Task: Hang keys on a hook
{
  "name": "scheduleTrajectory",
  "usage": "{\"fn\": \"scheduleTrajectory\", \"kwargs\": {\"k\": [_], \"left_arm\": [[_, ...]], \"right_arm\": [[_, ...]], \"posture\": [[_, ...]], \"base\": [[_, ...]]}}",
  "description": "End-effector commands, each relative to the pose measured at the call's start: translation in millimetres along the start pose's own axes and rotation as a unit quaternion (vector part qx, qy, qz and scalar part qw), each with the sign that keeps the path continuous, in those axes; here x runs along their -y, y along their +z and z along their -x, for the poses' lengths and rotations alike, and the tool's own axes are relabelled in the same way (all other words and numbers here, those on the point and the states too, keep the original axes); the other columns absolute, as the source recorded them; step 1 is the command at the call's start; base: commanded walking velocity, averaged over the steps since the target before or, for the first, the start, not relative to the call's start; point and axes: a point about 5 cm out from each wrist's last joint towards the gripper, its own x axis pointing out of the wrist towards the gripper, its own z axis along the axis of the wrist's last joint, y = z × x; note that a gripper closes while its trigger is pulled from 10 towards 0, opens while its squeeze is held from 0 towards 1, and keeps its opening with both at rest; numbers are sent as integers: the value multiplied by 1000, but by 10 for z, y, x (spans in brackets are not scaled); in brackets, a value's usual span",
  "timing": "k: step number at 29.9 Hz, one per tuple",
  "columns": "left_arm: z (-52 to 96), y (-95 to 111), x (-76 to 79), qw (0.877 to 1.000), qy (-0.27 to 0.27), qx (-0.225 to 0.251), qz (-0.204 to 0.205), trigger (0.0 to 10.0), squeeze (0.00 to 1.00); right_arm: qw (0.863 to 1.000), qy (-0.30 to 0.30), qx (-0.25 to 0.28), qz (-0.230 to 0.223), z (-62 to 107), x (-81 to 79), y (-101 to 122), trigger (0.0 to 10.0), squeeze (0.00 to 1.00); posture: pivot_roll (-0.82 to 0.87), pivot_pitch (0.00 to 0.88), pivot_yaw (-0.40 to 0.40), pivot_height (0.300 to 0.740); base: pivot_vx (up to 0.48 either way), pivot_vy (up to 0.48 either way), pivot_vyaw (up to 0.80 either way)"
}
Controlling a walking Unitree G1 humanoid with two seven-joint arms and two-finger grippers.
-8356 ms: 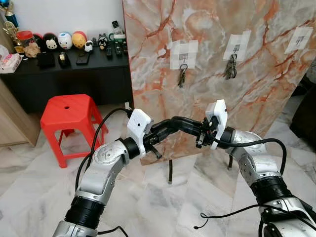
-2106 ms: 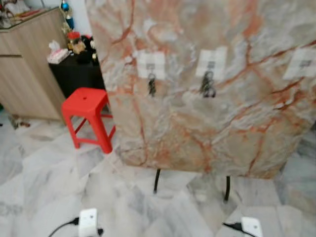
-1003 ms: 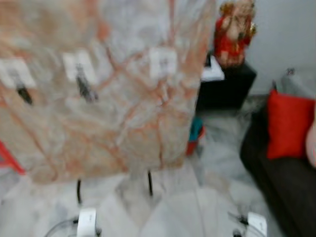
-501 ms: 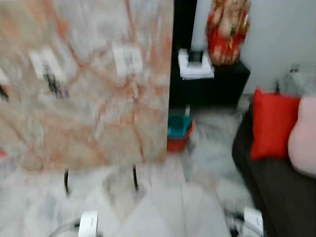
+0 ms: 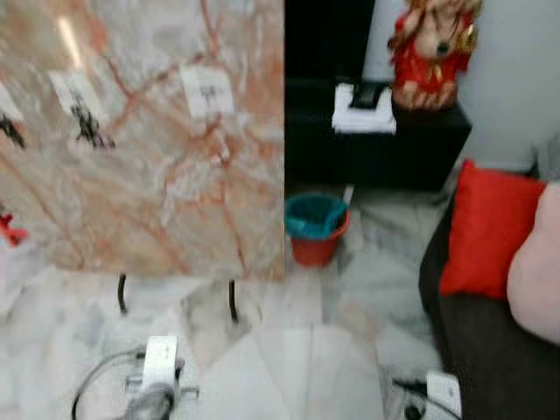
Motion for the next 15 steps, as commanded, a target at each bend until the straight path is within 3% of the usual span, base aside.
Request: {"fn": "scheduleTrajectory", "kwargs": {"k": [1,5,6,7,10,14,15], "left_arm": [[-43,217,-79,998,9,54,5,10000,0],[-73,434,-86,994,5,106,6,10000,0],[-62,745,-83,983,4,185,15,10000,0],[-62,745,-83,983,4,185,15,10000,0],[32,1041,-49,962,-1,270,28,10000,0],[96,1115,-28,955,-5,296,18,10000,0],[155,1179,-38,948,-7,317,18,10000,0]], "right_arm": [[1000,0,-1,0,-2,-8,4,10000,0],[1000,-1,0,0,-1,-10,4,10000,0],[1000,-3,2,-4,0,-5,4,10000,0],[1000,-3,2,-4,0,-5,4,10000,0],[1000,-4,4,-5,0,0,4,10000,0],[1000,-3,4,-2,0,-2,7,10000,0],[1000,-2,5,-1,-1,-4,14,10000,0]], "posture": [[-158,0,31,740],[-160,0,34,740],[-157,0,32,740],[-157,0,32,740],[-154,0,29,740],[-157,0,28,740],[-159,0,26,740]], "base": [[0,0,0],[0,0,0],[0,0,0],[0,0,0],[0,0,0],[0,0,0],[0,0,0]]}}
